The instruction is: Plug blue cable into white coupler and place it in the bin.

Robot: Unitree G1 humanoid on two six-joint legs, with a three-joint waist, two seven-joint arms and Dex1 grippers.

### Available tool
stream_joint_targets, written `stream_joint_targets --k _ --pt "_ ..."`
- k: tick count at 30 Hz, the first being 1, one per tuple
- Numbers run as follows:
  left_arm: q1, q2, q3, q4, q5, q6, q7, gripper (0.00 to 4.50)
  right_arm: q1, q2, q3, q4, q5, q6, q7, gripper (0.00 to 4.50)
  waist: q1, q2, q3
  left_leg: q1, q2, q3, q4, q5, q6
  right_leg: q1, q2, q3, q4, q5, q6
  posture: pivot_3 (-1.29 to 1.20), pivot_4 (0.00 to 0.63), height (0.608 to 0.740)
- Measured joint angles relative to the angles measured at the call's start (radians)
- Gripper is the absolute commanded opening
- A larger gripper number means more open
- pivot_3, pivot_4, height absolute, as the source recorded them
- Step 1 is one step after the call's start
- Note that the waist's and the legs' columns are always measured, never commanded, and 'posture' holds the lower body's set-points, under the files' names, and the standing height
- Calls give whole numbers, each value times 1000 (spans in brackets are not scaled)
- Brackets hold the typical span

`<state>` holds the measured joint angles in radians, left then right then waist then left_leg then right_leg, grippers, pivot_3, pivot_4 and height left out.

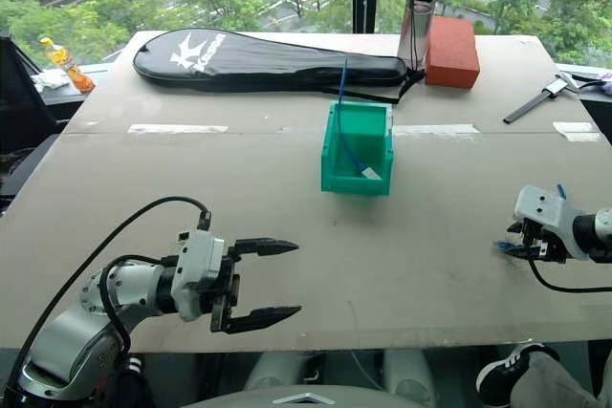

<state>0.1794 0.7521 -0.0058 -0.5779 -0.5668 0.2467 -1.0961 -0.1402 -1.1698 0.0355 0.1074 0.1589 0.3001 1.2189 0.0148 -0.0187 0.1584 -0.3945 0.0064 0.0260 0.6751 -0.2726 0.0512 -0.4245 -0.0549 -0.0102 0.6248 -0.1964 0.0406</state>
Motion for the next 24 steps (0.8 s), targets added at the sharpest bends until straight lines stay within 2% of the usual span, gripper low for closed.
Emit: stream_joint_targets --k 1,9,12,14,16,18,20,24 --pt "4 0 0 2 0 -6 0 4500 -9 3 6 17 -5 -6 11 297 0 0 0 0 0 0 0 0 0 0 0 0 0 0 0 0 150 740" --pt "42 -12 6 3 17 -45 4 4500 -53 34 32 -23 -12 2 56 297 -3 0 0 1 1 0 0 0 0 0 0 0 1 0 1 0 150 740" --pt "58 -21 17 27 28 -64 13 4500 -167 124 90 -128 -8 79 51 297 -15 0 0 3 2 1 0 0 0 0 2 1 1 -1 1 0 150 740" --pt "61 -34 38 59 36 -80 29 4500 -312 273 202 -243 -21 164 22 297 -28 0 0 3 3 1 0 0 0 0 3 1 2 -1 2 0 150 740" --pt "60 -36 47 62 36 -83 33 4500 -352 310 258 -277 -34 192 16 297 -20 0 1 1 3 -2 0 0 0 0 2 -1 2 0 0 0 150 740" --pt "74 -37 66 80 36 -87 36 4500 -412 359 321 -269 -70 236 4 297 -5 0 1 0 2 -2 0 0 0 0 1 -2 0 1 -2 0 150 740" --pt "72 -37 79 102 39 -90 39 4500 -491 464 394 -246 -103 268 -18 297 -4 0 1 -1 1 -1 0 0 0 -1 0 -1 0 1 -2 0 150 740" --pt "74 -39 83 104 50 -104 50 4500 -539 534 483 -190 -137 272 -21 297 4 0 1 -3 0 -2 0 0 -1 -1 -2 -3 -1 1 -2 0 150 740"
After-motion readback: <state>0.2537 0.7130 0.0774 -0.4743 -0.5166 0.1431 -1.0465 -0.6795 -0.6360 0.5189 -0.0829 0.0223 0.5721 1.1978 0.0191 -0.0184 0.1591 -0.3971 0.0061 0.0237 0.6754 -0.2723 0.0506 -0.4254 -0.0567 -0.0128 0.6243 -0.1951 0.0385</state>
